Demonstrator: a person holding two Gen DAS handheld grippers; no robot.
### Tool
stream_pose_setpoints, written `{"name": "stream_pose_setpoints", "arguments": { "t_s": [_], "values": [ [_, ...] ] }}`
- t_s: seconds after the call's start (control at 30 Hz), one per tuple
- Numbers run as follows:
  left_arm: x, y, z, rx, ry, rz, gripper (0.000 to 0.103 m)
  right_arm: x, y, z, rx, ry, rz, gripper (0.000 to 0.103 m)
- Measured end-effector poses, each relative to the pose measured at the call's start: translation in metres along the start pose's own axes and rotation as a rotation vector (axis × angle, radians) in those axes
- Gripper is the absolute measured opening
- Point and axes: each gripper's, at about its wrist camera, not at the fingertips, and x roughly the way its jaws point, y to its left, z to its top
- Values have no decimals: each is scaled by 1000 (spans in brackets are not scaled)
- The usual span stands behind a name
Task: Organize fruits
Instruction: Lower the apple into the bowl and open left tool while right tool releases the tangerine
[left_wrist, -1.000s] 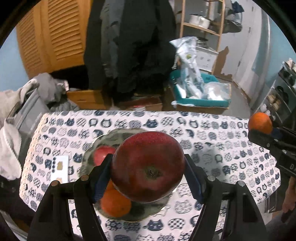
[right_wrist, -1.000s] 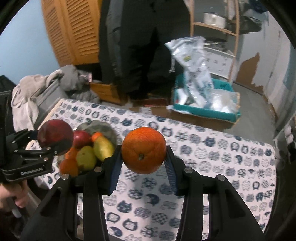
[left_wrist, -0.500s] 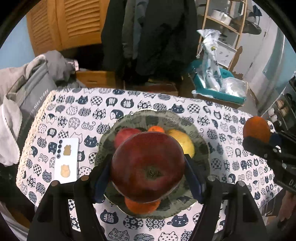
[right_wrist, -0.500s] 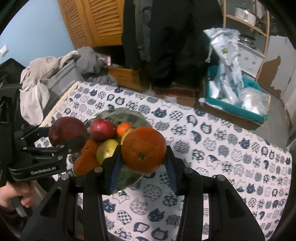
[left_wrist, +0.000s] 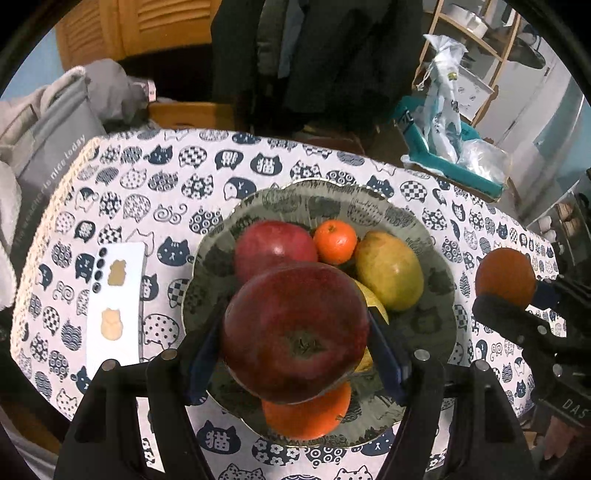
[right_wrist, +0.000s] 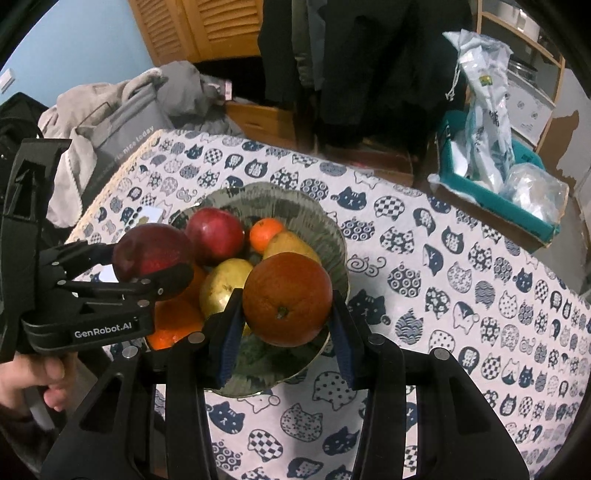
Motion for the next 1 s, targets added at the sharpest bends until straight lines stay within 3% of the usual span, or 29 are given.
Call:
{"name": "stream_pose_setpoints", "arguments": {
  "t_s": [0.5, 0.6, 0.73, 1.0],
  "values": [
    [26, 9, 5, -32, 68, -44, 74, 22, -2, -2, 12, 44, 11, 43],
    [24, 9, 3, -33, 71, -40, 75, 24, -2, -2, 15, 48, 14, 43],
    [15, 4, -2, -13, 63, -33, 87, 29, -1, -3, 19, 56, 27, 43],
    [-2, 2, -18, 17, 73, -1, 87, 47, 2, -12, 20, 108, 46, 43]
  ]
}}
